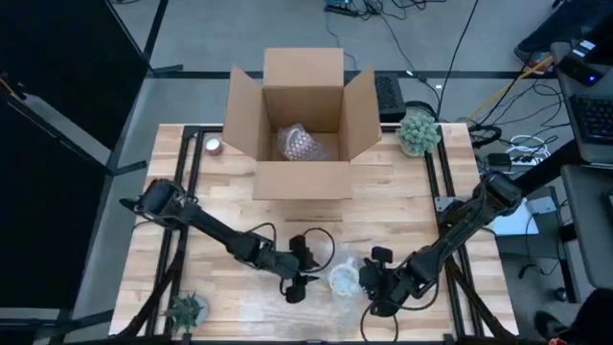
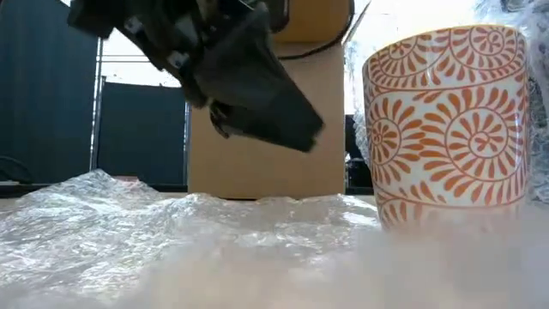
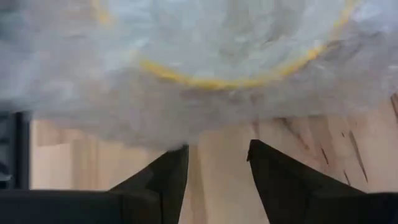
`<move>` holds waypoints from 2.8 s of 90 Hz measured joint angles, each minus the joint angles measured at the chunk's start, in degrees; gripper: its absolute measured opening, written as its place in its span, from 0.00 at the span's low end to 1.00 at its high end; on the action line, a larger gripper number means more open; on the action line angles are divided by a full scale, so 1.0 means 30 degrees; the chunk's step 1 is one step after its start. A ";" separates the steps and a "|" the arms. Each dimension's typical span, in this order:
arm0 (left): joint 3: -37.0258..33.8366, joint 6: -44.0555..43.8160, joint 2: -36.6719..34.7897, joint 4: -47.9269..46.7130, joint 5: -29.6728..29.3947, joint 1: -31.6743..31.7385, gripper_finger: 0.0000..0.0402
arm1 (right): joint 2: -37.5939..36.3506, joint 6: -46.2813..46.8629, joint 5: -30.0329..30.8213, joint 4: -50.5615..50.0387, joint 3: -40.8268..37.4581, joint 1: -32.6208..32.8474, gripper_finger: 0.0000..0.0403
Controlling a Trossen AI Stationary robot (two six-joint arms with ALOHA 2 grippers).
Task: Wrap mug
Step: Wrap the yellow mug with the bubble wrap
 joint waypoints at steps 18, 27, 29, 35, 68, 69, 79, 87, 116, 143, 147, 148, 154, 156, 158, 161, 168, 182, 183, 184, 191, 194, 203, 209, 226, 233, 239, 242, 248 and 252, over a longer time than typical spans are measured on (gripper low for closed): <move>0.0013 -0.0691 -0.2857 -0.6744 -0.0745 -0.0269 0.41 | -0.0045 0.0930 -0.0017 -0.0031 -0.0004 0.0002 0.39; 0.0013 -0.2537 -0.3915 -1.0424 -0.1027 -0.0297 0.41 | -0.0045 0.1905 -0.0037 -0.0031 0.0001 0.0002 0.39; 0.0013 -0.3106 -0.4095 -1.1194 -0.1027 -0.0297 0.41 | -0.0045 0.2179 -0.0044 -0.0031 0.0001 0.0002 0.39; -0.0090 -0.4697 -0.4563 -1.3146 -0.1026 -0.0298 0.41 | -0.0045 0.2950 -0.0037 -0.0031 0.0001 0.0002 0.39; -0.3002 -1.0142 -0.5030 -1.4171 -0.0872 -0.1665 0.41 | -0.0045 0.3913 0.0691 -0.0016 0.0000 0.0395 0.39; -0.3060 -1.0261 -0.5030 -1.4175 -0.0825 -0.1717 0.41 | -0.0045 0.3913 0.0686 -0.0016 -0.0005 0.0395 0.39; -0.3135 -1.0980 -0.5037 -1.4000 -0.0386 -0.2457 0.41 | -0.0045 0.3887 0.0716 -0.0016 0.0001 0.0423 0.39; -0.3135 -1.0674 -0.5037 -1.3873 0.0465 -0.3421 0.41 | -0.0045 0.3881 0.1175 -0.0013 -0.0004 0.0425 0.39; -0.4545 -1.0012 -0.5037 -1.2157 0.1257 -0.5927 0.41 | -0.0045 0.3798 0.3337 0.0130 0.0000 0.0425 0.39; -0.6457 -1.0169 -0.5033 -0.7504 -0.0553 -0.5870 0.41 | -0.0045 0.3724 0.3240 0.0144 0.0001 0.0425 0.39; -0.6457 -1.0095 -0.5023 -0.7378 -0.0916 -0.5870 0.41 | -0.0045 0.3724 0.3242 0.0146 0.0001 0.0413 0.39; -0.6457 -1.0091 -0.5023 -0.7371 -0.0982 -0.5864 0.41 | -0.0045 0.3724 0.3242 0.0151 0.0001 0.0405 0.39; -0.6457 -1.0079 -0.5023 -0.7394 -0.1206 -0.5774 0.41 | -0.0045 0.3731 0.3235 0.0187 0.0000 0.0352 0.39; -0.6457 -1.0084 -0.5023 -0.7410 -0.1235 -0.5758 0.41 | -0.0045 0.3731 0.3235 0.0215 0.0001 0.0337 0.39; -0.6457 -1.0079 -0.5023 -0.7437 -0.1312 -0.5746 0.41 | -0.0045 0.3731 0.3237 0.0238 0.0001 0.0337 0.39; -0.6457 -1.0065 -0.5023 -0.7439 -0.1510 -0.5746 0.41 | -0.0045 0.3731 0.3242 0.0261 0.0001 0.0337 0.39; -0.6457 -1.0062 -0.5023 -0.7428 -0.1967 -0.5746 0.38 | -0.0045 0.3746 0.3242 0.0284 0.0001 0.0344 0.39; -0.6457 -1.0135 -0.5023 -0.7334 -0.2249 -0.5746 0.24 | -0.0045 0.3738 0.3203 0.0385 -0.0004 0.0369 0.39; -0.6457 -1.0135 -0.5023 -0.7336 -0.2251 -0.5746 0.23 | -0.0045 0.3738 0.3198 0.0385 0.0001 0.0374 0.39; -0.6457 -1.0135 -0.5023 -0.7341 -0.2251 -0.5746 0.21 | -0.0045 0.3734 0.3198 0.0385 0.0001 0.0374 0.39; -0.6457 -1.0104 -0.5023 -0.7334 -0.2266 -0.5746 0.11 | -0.0045 0.3723 0.3198 0.0392 -0.0006 0.0366 0.39; -0.6457 -0.9940 -0.5023 -0.7344 -0.2262 -0.5746 0.07 | -0.0045 0.3641 0.3198 0.0413 0.0001 0.0366 0.39; -0.6457 -0.9491 -0.5023 -0.7348 -0.2226 -0.5746 0.01 | -0.0045 0.3597 0.3191 0.0436 0.0001 0.0366 0.39; -0.6363 -0.9453 -0.5023 -0.7464 -0.2198 -0.5746 0.01 | -0.0042 0.3593 0.3191 0.0436 0.0001 0.0366 0.39; -0.5099 -0.8009 -0.5022 -0.8213 -0.2127 -0.5740 0.00 | -0.0038 0.3578 0.3184 0.0436 0.0001 0.0366 0.39; -0.4365 -0.7407 -0.5023 -0.8130 -0.2130 -0.5652 0.00 | -0.0038 0.3578 0.3184 0.0436 -0.0002 0.0366 0.39; -0.3973 -0.7016 -0.5023 -0.8088 -0.2107 -0.5601 0.00 | -0.0038 0.3460 0.3182 0.0432 0.0001 0.0368 0.39; -0.3884 -0.6933 -0.5023 -0.8258 -0.2014 -0.5589 0.00 | -0.0038 0.3365 0.3181 0.0428 0.0001 0.0366 0.39; -0.3829 -0.7173 -0.5023 -0.8368 -0.1854 -0.5523 0.00 | -0.0038 0.3282 0.3181 0.0433 0.0001 0.0366 0.39; -0.3804 -0.7733 -0.5023 -0.8273 -0.1726 -0.5528 0.00 | -0.0038 0.3279 0.3177 0.0428 0.0001 0.0366 0.39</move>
